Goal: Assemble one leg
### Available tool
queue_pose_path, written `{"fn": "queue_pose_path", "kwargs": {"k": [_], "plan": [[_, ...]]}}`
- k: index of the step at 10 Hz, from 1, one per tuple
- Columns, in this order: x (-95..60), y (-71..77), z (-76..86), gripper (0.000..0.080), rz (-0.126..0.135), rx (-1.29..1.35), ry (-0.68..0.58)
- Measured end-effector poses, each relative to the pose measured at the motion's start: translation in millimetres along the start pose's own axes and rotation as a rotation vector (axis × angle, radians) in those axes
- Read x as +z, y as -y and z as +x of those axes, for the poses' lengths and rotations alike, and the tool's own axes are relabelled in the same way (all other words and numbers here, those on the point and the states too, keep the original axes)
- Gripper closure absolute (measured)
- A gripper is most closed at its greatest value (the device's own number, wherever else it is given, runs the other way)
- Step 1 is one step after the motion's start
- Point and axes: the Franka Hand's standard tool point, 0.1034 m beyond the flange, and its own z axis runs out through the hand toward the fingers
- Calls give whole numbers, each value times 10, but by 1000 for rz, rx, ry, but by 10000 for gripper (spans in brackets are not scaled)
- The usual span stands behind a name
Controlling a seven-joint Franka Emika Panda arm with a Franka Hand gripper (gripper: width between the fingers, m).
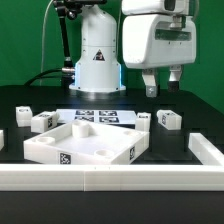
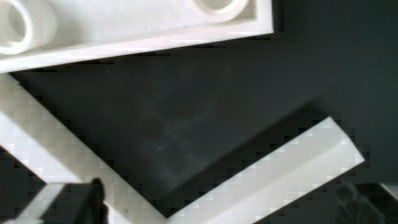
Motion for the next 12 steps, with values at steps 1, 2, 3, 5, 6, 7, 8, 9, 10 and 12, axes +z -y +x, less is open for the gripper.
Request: {"fn": "queue_pose_path", "kwargs": {"k": [1,2,3,5,6,7,8,9,10,12], "plan": [[-4,8,-15,150,-3,20,-15],[-4,8,-15,150,-3,20,-15],[-3,8,-16,150,-3,19,-15],[2,10,-17,150,-3,19,-14],[13,-3,-49,150,-2,-19,-11],[62,-50,-193,150,-2,-84,-4],[120,-45,-305,150,4,-114,4],[178,-42,-391,150,4,-181,4],[227,-36,-491,150,11,-206,10],[282,22,-590,150,18,-193,15]]}}
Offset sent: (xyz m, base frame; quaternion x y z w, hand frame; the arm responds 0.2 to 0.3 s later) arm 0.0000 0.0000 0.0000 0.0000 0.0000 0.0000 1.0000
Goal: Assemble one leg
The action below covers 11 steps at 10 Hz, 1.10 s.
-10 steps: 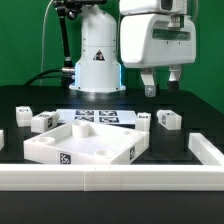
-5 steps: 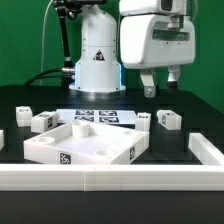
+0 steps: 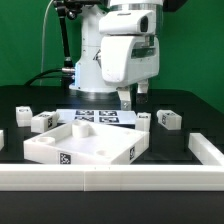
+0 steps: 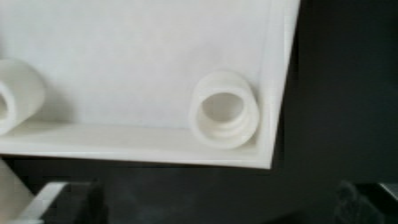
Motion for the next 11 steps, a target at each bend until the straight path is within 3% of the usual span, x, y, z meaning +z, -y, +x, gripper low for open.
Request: {"fn": "queue_pose_path", "kwargs": {"k": [5,8,11], "plan": [[41,30,-49,150,5,19,1],[330,127,-280,150,7,45,2],[619,235,-362,150,32,55,8]]}}
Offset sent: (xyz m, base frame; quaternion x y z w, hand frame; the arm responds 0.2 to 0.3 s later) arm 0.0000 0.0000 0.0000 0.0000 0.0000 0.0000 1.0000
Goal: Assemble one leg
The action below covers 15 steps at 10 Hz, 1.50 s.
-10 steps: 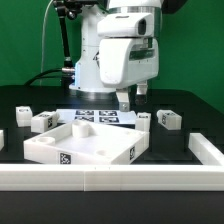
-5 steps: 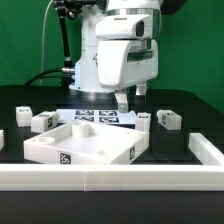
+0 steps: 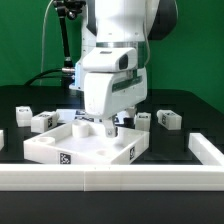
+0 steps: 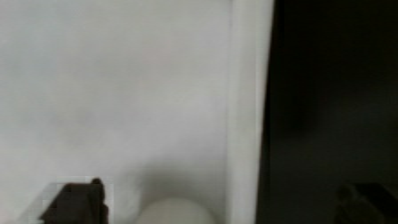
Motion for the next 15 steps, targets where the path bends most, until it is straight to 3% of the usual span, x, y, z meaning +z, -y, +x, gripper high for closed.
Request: {"fn": "queue_pose_path", "kwargs": {"k": [3,5,6,7,8,13,15], "plan": [[30,2,-14,162,1,3,0],[31,3,-15,515,1,3,1],[31,3,-15,650,1,3,1],[32,5,-16,650,2,3,1],[32,5,-16,742,2,2,1],[30,5,-15,742,2,-2,1],[-9,-6,12,742,-2,-121,4]]}}
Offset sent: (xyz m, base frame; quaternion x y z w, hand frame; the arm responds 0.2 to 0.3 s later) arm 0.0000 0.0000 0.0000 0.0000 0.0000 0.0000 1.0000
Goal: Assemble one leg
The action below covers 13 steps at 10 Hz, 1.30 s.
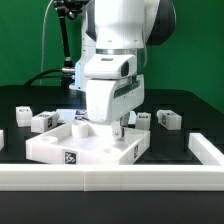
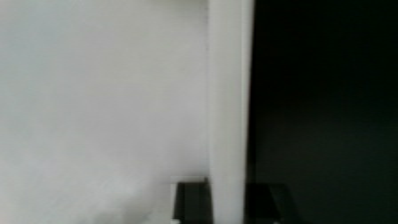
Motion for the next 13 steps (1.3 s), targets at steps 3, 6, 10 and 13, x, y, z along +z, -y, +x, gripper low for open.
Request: {"fn": "queue_pose_path", "kwargs": {"k": [3,6,10,13], "plan": [[-23,-10,78,741,34,-140,27],[1,6,56,741,40,-137,29],[33,-64,59,741,50,-354,32],[45,-37,131,741,48,-405,29]]}}
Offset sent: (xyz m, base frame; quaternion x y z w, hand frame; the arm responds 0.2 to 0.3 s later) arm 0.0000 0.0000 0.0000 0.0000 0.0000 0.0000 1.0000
